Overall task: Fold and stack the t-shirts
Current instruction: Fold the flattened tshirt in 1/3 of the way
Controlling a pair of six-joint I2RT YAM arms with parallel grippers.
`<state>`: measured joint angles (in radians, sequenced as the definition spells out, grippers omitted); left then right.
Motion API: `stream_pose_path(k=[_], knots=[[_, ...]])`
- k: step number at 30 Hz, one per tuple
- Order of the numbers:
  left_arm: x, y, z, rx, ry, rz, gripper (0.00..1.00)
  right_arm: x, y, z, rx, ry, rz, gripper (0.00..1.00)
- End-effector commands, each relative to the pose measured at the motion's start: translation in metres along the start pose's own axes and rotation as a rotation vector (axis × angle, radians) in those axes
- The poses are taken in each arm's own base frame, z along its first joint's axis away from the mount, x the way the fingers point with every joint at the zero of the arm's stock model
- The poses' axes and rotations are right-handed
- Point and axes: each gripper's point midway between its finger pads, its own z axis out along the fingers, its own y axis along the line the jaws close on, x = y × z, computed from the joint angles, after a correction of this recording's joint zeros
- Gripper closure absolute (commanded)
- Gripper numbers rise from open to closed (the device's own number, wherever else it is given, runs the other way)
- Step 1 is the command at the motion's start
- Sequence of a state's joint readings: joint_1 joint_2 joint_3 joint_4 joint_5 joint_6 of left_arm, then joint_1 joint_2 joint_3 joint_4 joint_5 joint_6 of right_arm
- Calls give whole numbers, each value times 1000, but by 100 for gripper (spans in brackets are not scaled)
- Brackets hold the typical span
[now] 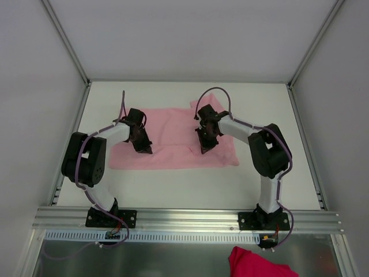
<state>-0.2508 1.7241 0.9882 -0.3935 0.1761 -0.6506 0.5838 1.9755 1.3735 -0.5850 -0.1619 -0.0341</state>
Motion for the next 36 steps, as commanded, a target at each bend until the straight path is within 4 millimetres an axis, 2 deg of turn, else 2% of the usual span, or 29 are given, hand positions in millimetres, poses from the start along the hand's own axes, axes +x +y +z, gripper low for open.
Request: stream_pose_path(k=[1, 7, 14, 18, 20, 25, 26, 28, 31, 33, 36], knots=[[17, 27, -22, -147, -2, -29, 100, 16, -2, -21, 59, 8, -21, 99], [36, 43, -31, -197, 20, -36, 100, 41, -1, -31, 79, 27, -24, 99], [49, 57, -35, -229, 35, -32, 100, 53, 1, -47, 92, 14, -39, 99], [53, 58, -33, -226, 36, -38, 100, 64, -6, -44, 118, 24, -41, 99], [48, 53, -33, -197, 14, -37, 100, 65, -8, -42, 122, 15, -40, 99], [26, 32, -42, -134, -63, -15, 100, 48, -7, -43, 130, -25, -61, 99], [17, 23, -46, -112, -84, -9, 100, 37, -4, -48, 129, -43, -69, 99], [3, 9, -52, -82, -113, -2, 100, 29, -2, -45, 131, -36, -91, 99], [-12, -3, -57, -71, -140, 4, 100, 7, -3, -50, 165, -67, -119, 99], [-18, -5, -53, -77, -139, 5, 100, -11, 0, -56, 164, -101, -119, 99], [-23, -5, -44, -97, -132, 9, 100, -23, 3, -49, 159, -95, -121, 99]])
